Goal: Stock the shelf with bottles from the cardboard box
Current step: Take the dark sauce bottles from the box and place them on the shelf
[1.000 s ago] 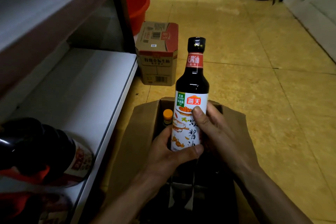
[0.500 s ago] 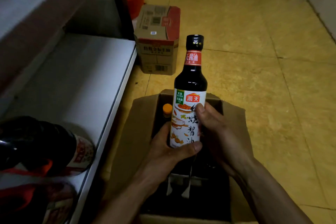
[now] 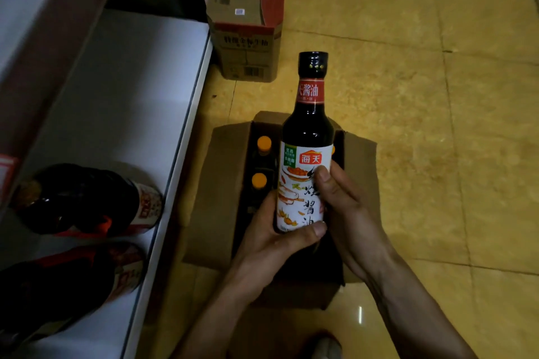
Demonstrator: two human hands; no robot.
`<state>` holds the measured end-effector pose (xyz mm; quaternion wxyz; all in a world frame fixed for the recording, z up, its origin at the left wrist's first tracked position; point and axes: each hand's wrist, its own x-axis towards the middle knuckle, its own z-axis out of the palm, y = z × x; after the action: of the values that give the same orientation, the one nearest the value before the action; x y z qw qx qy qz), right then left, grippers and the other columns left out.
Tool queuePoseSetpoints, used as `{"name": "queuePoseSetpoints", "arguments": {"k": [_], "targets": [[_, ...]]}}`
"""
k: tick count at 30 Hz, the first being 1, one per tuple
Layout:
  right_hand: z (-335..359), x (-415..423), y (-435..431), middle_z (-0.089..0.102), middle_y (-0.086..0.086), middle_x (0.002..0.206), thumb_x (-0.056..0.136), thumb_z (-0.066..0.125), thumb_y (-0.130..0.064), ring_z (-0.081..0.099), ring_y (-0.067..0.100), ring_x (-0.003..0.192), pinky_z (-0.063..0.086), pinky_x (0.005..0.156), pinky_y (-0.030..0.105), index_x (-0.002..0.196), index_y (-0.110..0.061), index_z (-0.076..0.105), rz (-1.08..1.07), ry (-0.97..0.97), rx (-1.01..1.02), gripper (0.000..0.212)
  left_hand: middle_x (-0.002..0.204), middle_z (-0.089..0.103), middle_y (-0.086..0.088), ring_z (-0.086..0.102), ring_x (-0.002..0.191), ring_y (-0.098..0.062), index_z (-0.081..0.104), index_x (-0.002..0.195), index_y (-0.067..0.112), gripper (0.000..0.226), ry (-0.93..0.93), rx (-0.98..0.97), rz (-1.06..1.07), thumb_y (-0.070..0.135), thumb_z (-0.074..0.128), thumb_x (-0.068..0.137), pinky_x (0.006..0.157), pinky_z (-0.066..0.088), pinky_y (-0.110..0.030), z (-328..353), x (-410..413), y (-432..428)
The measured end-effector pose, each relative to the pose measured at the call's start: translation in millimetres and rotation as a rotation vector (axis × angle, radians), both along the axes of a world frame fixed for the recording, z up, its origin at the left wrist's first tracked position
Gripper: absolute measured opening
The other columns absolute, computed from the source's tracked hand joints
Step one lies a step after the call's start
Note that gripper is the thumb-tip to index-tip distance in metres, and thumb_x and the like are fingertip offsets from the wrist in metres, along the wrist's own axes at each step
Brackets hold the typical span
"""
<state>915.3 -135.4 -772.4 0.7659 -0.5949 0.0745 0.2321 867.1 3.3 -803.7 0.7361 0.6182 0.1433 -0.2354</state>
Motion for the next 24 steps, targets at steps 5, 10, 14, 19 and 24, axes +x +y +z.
{"name": "queuePoseSetpoints", "arguments": {"k": [5,10,14,19,24], "targets": [[15,-43,-4,0.06,0.016,0.142,0.096,0.049,-0.049,0.056,0.033,0.134,0.041,0.113,0.06,0.145,-0.01,0.052,-0.035,0.084,0.044,0.062,0.128,0.072,0.002,0.068,0.119,-0.016,0.055,0.138,0.024,0.062,0.076,0.032,-0.06,0.019,0.081,0.081,0.1,0.055,-0.039,30,-30,9],[60,-86,-8,0.062,0.021,0.139,0.092,0.059,-0.056,0.058,0.04,0.131,0.046,0.106,0.062,0.143,-0.011,0.054,-0.097,0.2,0.055,0.069,0.12,0.075,-0.005,0.072,0.11,-0.026,0.058,0.134,0.018,0.062,0.187,0.014,-0.096,0.018,0.082,0.077,0.089,0.061,-0.042,90,-64,9],[128,-97,-19,0.068,0.015,0.133,0.096,0.048,-0.047,0.064,0.034,0.125,0.053,0.099,0.05,0.141,-0.012,0.057,-0.088,0.207,-0.029,0.058,0.122,0.074,-0.005,0.071,0.113,-0.024,0.057,0.136,0.018,0.059,0.196,-0.003,-0.109,0.014,0.083,0.084,0.086,0.059,-0.036,161,-80,2],[250,-100,-26,0.066,0.008,0.137,0.093,0.055,-0.059,0.062,0.029,0.129,0.044,0.11,0.06,0.14,-0.021,0.059,-0.009,0.161,-0.097,0.061,0.126,0.072,-0.006,0.068,0.118,-0.026,0.056,0.137,0.018,0.052,0.168,0.003,-0.078,0.012,0.077,0.09,0.092,0.057,-0.034,280,-94,-7],[361,-106,-32,0.068,0.008,0.134,0.082,0.067,-0.069,0.063,0.029,0.127,0.043,0.111,0.061,0.137,-0.022,0.062,0.055,0.121,-0.086,0.072,0.131,0.07,-0.006,0.065,0.124,-0.027,0.056,0.138,0.021,0.052,0.127,0.006,-0.056,0.012,0.076,0.091,0.107,0.051,-0.045,395,-107,-10]]}}
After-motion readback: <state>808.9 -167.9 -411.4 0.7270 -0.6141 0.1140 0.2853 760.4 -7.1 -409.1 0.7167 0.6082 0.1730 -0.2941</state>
